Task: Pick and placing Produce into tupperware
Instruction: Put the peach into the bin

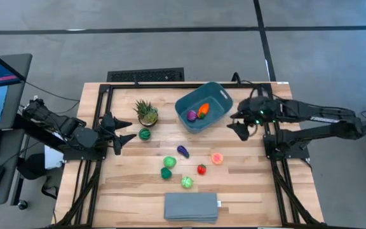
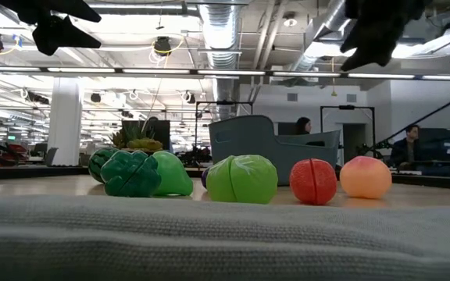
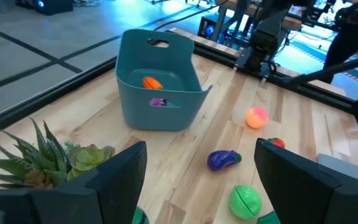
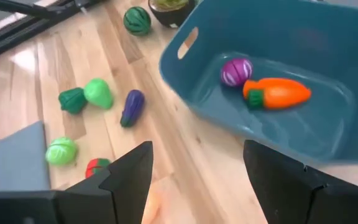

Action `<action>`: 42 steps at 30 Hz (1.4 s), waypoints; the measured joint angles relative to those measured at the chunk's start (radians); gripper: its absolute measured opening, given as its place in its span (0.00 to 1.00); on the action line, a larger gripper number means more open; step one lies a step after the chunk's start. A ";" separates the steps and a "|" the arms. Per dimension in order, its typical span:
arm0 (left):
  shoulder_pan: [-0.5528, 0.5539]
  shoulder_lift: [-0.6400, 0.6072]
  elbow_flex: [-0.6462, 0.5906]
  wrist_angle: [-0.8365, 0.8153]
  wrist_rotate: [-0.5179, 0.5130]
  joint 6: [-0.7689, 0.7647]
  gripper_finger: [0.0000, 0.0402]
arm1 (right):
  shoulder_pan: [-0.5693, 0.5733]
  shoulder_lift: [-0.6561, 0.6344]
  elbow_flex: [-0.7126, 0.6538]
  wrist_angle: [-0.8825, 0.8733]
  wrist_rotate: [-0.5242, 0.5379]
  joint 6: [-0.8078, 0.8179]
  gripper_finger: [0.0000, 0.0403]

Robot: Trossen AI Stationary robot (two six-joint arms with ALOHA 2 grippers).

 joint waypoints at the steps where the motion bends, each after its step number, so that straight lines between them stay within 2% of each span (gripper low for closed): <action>1: 0.000 0.000 0.000 0.000 0.000 -0.002 0.71 | 0.023 -0.020 -0.017 0.002 0.020 0.025 0.68; 7: 0.000 0.000 0.000 0.002 0.000 -0.005 0.71 | 0.165 -0.078 -0.119 0.009 0.108 0.164 0.68; 15: 0.000 0.000 0.000 0.002 0.000 -0.011 0.71 | 0.333 -0.013 -0.238 0.126 0.144 0.309 0.68; 22: 0.000 0.000 0.000 0.007 0.001 -0.026 0.71 | 0.459 0.076 -0.245 0.148 0.290 0.359 0.68; 35: 0.000 0.000 0.000 0.004 0.007 -0.037 0.71 | 0.661 0.209 -0.245 0.177 0.473 0.539 0.68; 42: 0.000 0.000 0.000 -0.009 0.007 -0.037 0.71 | 0.723 0.334 -0.244 0.222 0.495 0.650 0.68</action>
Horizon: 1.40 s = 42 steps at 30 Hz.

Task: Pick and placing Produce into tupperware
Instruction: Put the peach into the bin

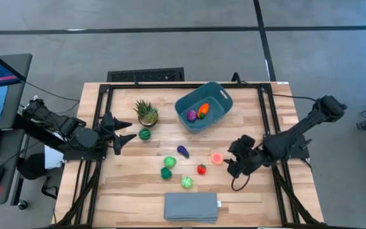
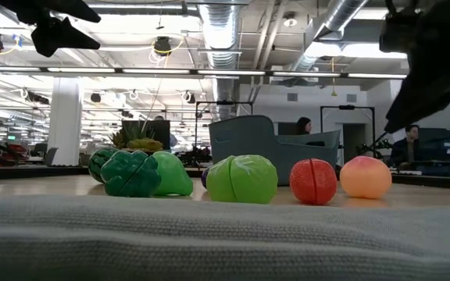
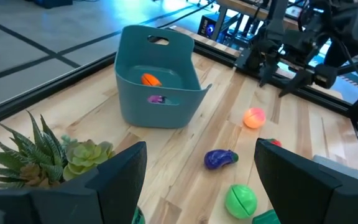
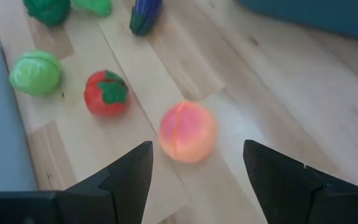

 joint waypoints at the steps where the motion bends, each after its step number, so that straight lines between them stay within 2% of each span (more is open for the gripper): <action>1: 0.000 0.000 0.000 -0.001 0.000 0.000 0.71 | 0.006 0.014 0.000 0.007 0.000 0.015 0.68; 9: 0.000 0.000 0.000 -0.003 0.000 0.003 0.71 | 0.020 0.085 0.001 0.086 -0.001 0.042 0.68; 19: 0.000 0.000 0.000 -0.016 0.000 0.008 0.71 | 0.017 0.099 0.001 0.130 0.001 0.031 0.68; 29: 0.000 0.000 0.000 -0.039 -0.001 0.010 0.71 | -0.047 0.099 0.001 0.122 -0.014 0.031 0.68; 42: 0.000 0.000 0.000 -0.046 -0.003 0.011 0.71 | -0.177 0.096 0.001 0.128 -0.289 0.025 0.67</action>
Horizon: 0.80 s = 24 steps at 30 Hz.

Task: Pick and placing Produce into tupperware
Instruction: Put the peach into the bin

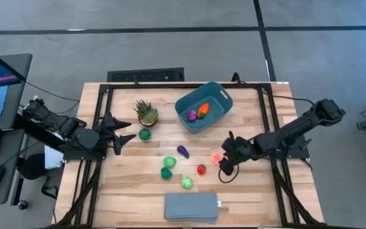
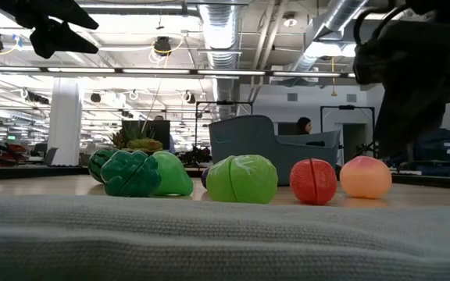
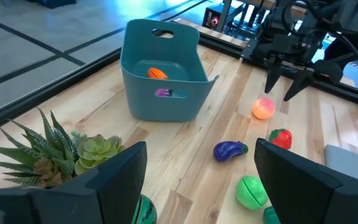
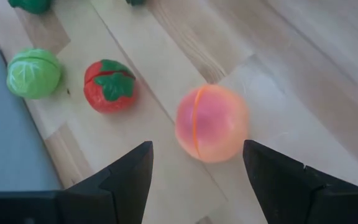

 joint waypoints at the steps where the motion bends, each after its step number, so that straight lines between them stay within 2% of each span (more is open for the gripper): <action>1: 0.000 0.000 0.000 0.000 0.000 0.000 0.71 | -0.010 0.000 0.000 -0.001 -0.011 -0.015 0.67; 12: 0.000 0.000 0.000 0.000 -0.005 -0.007 0.71 | -0.032 0.000 0.000 0.003 -0.004 -0.148 0.65; 17: 0.000 0.000 0.000 -0.005 -0.005 -0.009 0.71 | -0.040 0.000 0.000 0.003 -0.001 -0.196 0.70; 24: 0.000 0.000 0.000 -0.016 -0.006 -0.015 0.71 | -0.040 -0.001 0.000 0.003 0.020 -0.252 0.82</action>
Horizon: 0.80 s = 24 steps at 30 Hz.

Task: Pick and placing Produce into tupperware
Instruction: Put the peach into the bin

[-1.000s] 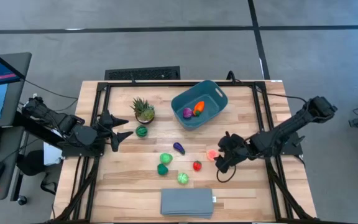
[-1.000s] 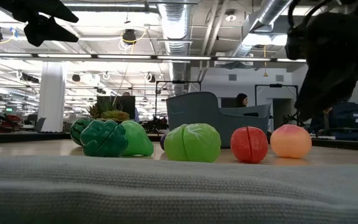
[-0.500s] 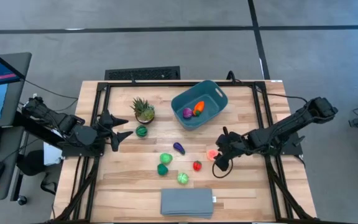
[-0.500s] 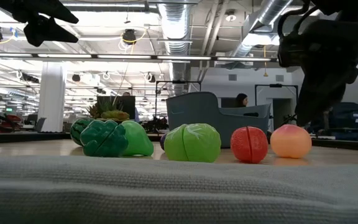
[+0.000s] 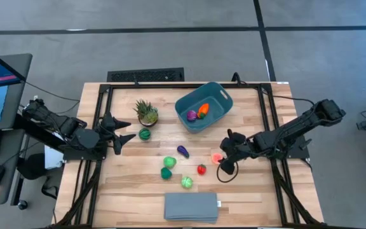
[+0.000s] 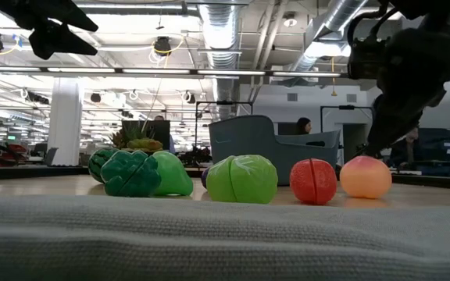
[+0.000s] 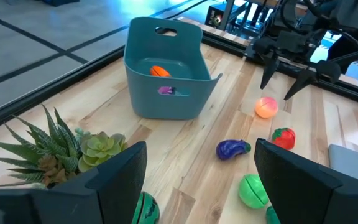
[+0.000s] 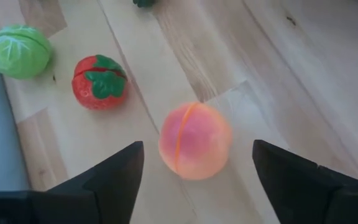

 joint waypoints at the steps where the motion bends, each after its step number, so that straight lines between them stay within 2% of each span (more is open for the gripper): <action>1: 0.000 0.000 0.000 0.000 0.000 0.000 0.71 | 0.000 0.000 0.000 0.000 0.005 -0.009 0.84; 7: 0.000 0.000 0.000 -0.007 -0.001 -0.005 0.71 | -0.006 0.000 0.000 0.001 0.005 -0.031 0.90; 24: 0.000 0.000 0.000 -0.027 -0.002 -0.023 0.71 | 0.004 0.002 0.000 0.027 0.030 -0.112 0.90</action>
